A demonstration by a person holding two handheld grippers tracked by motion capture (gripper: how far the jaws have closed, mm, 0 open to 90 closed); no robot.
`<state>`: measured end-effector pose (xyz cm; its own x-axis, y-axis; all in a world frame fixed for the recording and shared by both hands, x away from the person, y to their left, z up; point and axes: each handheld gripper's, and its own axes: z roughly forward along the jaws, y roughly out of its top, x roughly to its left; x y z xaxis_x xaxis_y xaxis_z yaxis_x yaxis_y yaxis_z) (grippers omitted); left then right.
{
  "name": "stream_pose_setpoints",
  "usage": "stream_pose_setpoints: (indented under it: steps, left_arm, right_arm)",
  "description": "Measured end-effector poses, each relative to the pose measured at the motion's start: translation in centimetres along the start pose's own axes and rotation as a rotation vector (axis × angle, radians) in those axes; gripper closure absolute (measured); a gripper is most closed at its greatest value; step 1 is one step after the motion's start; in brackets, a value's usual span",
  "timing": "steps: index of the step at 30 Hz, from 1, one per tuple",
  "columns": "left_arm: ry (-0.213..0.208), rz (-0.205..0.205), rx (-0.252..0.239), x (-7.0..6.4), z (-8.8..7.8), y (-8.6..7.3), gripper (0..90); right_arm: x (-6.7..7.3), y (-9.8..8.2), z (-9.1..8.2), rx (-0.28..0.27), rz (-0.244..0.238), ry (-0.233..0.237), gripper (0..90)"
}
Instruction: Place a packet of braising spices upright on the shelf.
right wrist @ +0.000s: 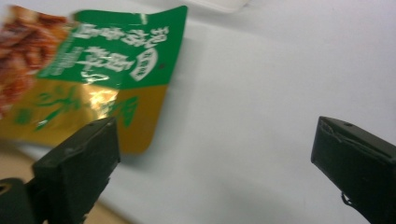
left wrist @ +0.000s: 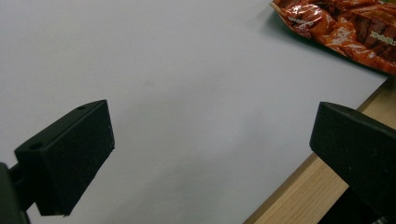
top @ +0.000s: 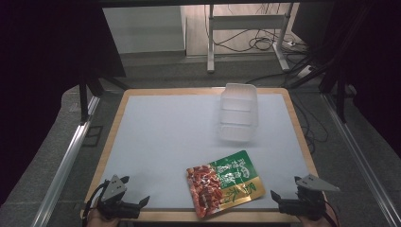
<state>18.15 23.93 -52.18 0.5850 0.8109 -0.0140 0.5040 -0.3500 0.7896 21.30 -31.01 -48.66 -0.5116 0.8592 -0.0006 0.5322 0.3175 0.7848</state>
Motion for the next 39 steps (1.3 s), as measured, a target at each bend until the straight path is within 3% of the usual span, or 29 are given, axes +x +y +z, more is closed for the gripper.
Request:
stream_pose_setpoints:
  steps: [4,6,9,17,18,22,29,34,39]
  left_arm:
    - [0.002,0.011,0.002,-0.1,0.0,0.0,0.0]
    - [0.003,0.032,0.005,-0.3,0.0,0.0,0.3]
    - [0.006,0.043,0.006,-0.5,0.0,0.1,0.3]
    - [0.002,0.050,0.011,-0.5,0.1,0.1,0.3]
    - [0.002,0.054,0.012,-0.5,0.1,0.1,0.3]
    - [0.001,0.061,0.014,-0.6,0.1,0.1,0.3]
    - [0.000,0.063,0.015,-0.6,0.1,0.1,0.3]
    - [0.002,0.067,0.018,-0.7,0.2,0.1,0.3]
    - [0.000,0.066,0.019,-0.7,0.2,0.1,0.3]
  right_arm:
    - [-0.7,-0.8,-0.5,0.003,0.018,0.030,0.0]
    - [-1.4,-1.0,-0.4,-0.024,0.068,0.070,0.0]
    - [-1.5,-1.0,-0.3,-0.021,0.074,0.068,0.0]
    - [-0.9,-1.0,0.5,0.036,0.043,0.054,0.0]
    - [-0.7,-1.0,0.6,0.047,0.020,0.041,0.0]
    - [-0.5,-1.0,0.6,0.048,0.011,0.035,0.0]
    - [-0.5,-0.9,0.6,0.025,0.000,0.035,0.0]
    - [-0.4,-0.4,0.3,-0.064,-0.006,0.033,0.0]
    - [-0.2,-0.2,0.7,-0.053,-0.013,0.042,0.0]
